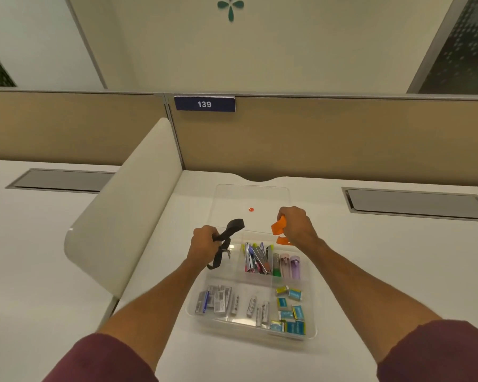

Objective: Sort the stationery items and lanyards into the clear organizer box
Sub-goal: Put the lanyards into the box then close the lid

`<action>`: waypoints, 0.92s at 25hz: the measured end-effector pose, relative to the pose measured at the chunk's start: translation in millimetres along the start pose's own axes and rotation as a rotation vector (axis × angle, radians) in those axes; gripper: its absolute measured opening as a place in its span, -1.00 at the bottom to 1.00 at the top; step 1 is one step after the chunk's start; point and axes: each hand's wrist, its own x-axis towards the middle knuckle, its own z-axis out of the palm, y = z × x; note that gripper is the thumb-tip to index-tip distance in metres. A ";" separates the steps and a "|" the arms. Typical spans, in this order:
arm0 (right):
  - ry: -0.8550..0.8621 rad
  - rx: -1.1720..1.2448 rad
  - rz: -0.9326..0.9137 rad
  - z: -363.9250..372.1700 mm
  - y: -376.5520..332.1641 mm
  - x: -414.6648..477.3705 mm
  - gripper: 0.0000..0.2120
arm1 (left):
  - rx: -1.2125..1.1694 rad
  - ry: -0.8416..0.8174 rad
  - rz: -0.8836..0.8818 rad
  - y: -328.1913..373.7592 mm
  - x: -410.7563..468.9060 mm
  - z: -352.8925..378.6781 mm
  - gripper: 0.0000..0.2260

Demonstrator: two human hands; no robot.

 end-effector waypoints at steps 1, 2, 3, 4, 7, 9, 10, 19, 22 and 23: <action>-0.006 -0.003 -0.009 2.9 -5.1 1.3 -0.70 | -0.022 -0.007 -0.025 -4.0 1.6 2.4 -0.91; -0.012 -0.002 -0.014 5.4 -9.3 2.4 -0.70 | -0.047 -0.015 -0.044 -6.6 2.6 4.9 -0.88; -0.019 0.003 -0.017 7.9 -13.5 3.7 -0.69 | -0.069 -0.026 -0.055 -8.2 3.3 6.9 -0.81; -0.024 0.013 -0.017 10.2 -17.8 4.8 -0.69 | -0.081 -0.042 -0.058 -9.5 3.7 8.1 -0.74; -0.037 0.045 -0.034 17.5 -33.8 6.6 -0.69 | -0.071 -0.117 -0.021 -13.6 7.8 8.9 -0.66; -0.051 0.061 -0.070 22.0 -44.8 7.8 -0.70 | -0.010 -0.178 0.034 -16.5 10.8 6.9 -0.71; -0.057 0.075 -0.090 24.3 -50.2 8.3 -0.72 | 0.032 -0.208 0.059 -18.3 11.4 5.7 -0.73; -0.107 0.253 -0.111 67.5 -89.6 7.1 -0.65 | 0.118 -0.125 0.115 -31.6 3.3 -8.2 -0.59; -0.295 0.195 -0.148 85.5 -93.8 4.4 -0.48 | 0.089 -0.144 0.124 -36.3 0.3 -14.4 -0.47; -0.356 0.146 -0.164 91.1 -92.8 2.8 -0.42 | 0.066 -0.165 0.126 -38.1 -0.8 -15.7 -0.44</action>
